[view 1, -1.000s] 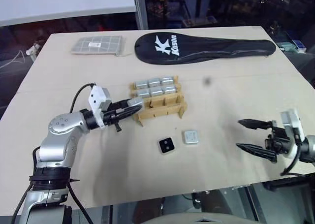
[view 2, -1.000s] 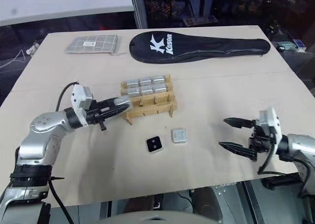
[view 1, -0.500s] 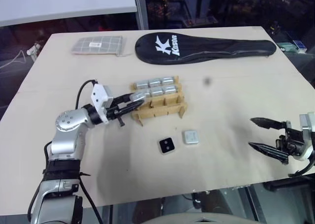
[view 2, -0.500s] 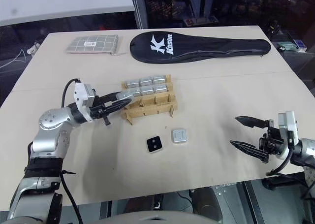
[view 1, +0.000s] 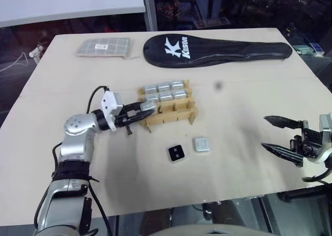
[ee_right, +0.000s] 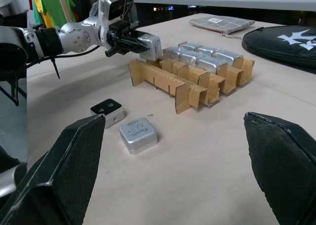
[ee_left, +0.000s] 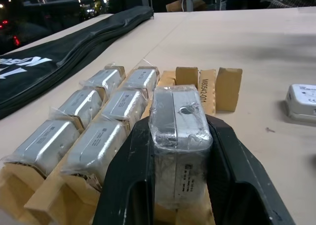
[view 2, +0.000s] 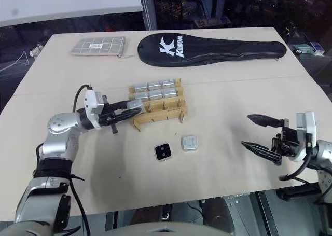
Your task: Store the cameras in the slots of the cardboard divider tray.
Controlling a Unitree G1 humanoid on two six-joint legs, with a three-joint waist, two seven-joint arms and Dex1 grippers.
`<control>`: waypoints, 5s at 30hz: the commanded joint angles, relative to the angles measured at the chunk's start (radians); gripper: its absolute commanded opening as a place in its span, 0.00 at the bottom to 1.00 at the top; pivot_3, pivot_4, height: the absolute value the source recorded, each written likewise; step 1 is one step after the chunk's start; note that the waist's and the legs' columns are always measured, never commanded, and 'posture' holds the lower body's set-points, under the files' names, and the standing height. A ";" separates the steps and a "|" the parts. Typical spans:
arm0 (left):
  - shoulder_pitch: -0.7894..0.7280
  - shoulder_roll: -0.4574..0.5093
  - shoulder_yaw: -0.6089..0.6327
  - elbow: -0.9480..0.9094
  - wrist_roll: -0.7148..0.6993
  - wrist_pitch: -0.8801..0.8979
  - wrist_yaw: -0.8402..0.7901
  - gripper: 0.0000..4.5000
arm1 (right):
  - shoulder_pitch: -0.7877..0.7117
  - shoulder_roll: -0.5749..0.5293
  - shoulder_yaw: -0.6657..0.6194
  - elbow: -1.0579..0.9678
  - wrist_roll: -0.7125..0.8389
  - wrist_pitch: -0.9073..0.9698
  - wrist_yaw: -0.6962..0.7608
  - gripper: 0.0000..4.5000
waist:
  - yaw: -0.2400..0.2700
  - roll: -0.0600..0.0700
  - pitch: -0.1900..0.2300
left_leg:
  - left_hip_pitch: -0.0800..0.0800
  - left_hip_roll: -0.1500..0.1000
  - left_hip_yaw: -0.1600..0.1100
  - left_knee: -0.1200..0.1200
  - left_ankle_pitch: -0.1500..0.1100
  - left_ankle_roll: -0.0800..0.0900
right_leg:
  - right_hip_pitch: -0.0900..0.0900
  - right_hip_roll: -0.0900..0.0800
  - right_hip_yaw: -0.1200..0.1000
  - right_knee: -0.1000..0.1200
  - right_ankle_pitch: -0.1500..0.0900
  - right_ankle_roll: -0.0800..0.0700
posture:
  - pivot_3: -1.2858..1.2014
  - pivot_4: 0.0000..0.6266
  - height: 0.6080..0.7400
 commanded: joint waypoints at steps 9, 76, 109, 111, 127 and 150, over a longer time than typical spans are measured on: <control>-0.134 -0.020 -0.045 0.184 0.053 -0.069 -0.067 0.17 | 0.010 0.010 -0.046 -0.030 -0.001 -0.023 -0.002 0.99 | 0.002 0.000 0.000 | 0.001 0.000 -0.001 0.001 0.000 0.000 | 0.002 0.000 0.000 0.000 0.000 0.000 | 0.52 0.24 1.00; 0.640 0.342 0.532 -1.001 -0.416 0.822 0.144 1.00 | -0.506 0.196 0.609 0.152 -0.527 0.030 -0.055 0.43 | -0.002 0.004 0.003 | 0.000 0.001 0.001 0.000 0.000 0.000 | -0.002 -0.001 -0.001 0.000 -0.003 -0.004 | 0.52 0.24 1.00; 0.238 0.099 0.138 -0.845 -0.622 1.036 0.484 1.00 | -0.797 0.372 0.739 0.300 -0.949 -0.955 -0.495 0.43 | -0.009 0.004 0.002 | 0.000 0.001 -0.003 -0.001 0.003 -0.005 | -0.002 -0.001 0.000 0.001 -0.002 -0.005 | 0.52 0.24 1.00; 0.241 0.096 0.138 -0.848 -0.623 1.034 0.483 1.00 | -0.793 0.372 0.749 0.292 -0.941 -0.952 -0.491 0.43 | -0.009 0.004 0.002 | 0.000 0.001 -0.003 -0.001 0.002 -0.004 | -0.002 -0.001 0.000 0.001 -0.002 -0.005 | 0.52 0.24 1.00; 0.233 0.098 0.109 -0.825 -0.580 1.000 0.423 0.17 | -0.759 0.344 0.783 0.232 -0.862 -0.843 -0.425 0.43 | -0.007 0.004 0.002 | 0.000 0.001 -0.004 -0.001 0.001 -0.002 | -0.002 -0.001 0.000 0.001 -0.002 -0.005 | 0.52 0.24 1.00; -0.235 -0.028 -0.045 0.078 -0.076 0.178 -0.046 0.17 | 0.087 -0.057 0.061 -0.397 0.044 0.261 -0.442 0.99 | 0.021 0.001 0.002 | -0.002 0.000 -0.001 0.000 0.001 -0.001 | -0.001 0.001 -0.001 -0.001 -0.002 -0.004 | 0.52 0.24 1.00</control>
